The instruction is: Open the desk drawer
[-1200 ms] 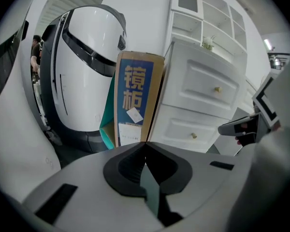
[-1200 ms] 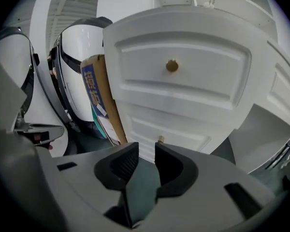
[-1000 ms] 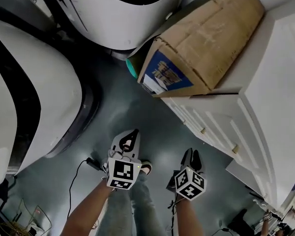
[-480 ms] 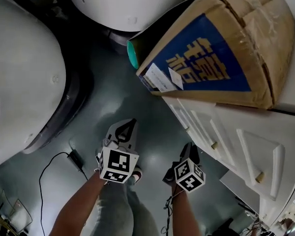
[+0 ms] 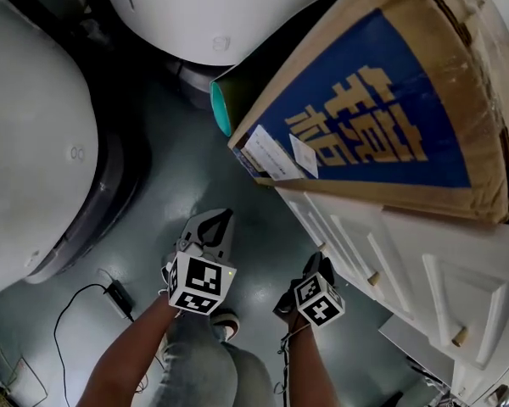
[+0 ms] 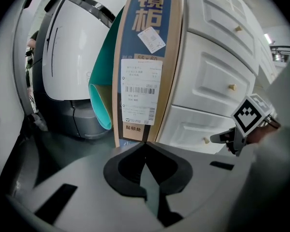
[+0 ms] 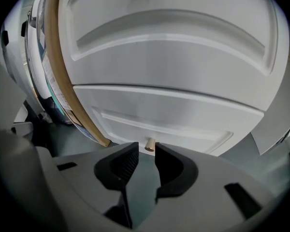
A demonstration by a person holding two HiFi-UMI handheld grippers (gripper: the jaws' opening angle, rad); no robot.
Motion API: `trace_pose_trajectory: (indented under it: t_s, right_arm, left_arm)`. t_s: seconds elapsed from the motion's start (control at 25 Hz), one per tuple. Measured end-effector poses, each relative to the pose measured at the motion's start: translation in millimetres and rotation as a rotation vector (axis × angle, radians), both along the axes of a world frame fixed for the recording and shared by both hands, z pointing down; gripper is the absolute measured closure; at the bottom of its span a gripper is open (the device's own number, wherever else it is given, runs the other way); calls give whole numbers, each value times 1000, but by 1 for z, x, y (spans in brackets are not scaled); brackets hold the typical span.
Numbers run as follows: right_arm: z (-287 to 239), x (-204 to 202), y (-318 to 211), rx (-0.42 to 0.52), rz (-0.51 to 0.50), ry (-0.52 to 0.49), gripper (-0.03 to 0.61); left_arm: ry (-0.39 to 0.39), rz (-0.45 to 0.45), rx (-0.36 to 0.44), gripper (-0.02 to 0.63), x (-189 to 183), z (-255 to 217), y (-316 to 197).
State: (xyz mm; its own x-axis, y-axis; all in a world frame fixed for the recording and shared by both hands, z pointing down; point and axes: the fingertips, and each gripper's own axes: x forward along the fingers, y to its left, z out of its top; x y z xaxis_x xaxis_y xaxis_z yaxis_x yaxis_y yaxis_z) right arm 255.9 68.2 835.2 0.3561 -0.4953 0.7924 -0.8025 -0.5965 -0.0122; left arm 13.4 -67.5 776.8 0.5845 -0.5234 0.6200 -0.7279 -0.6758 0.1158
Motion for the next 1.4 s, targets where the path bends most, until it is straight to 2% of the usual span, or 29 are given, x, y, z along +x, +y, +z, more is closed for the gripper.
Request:
trace_pose_trajectory:
  t_s: [0.56, 1.0, 1.2, 1.4]
  right_arm:
    - [36, 11, -11, -55, 34, -12, 471]
    - [41, 15, -15, -60, 40, -36, 488]
    - [40, 17, -13, -55, 111, -16, 492]
    - [40, 17, -13, -67, 107, -17, 495]
  left_arm:
    - [-2, 16, 0, 597, 11, 16, -18]
    - [-1, 31, -14, 597, 12, 20, -19]
    - [14, 26, -32, 597, 13, 22, -18]
    - [19, 38, -38, 597, 12, 19, -13]
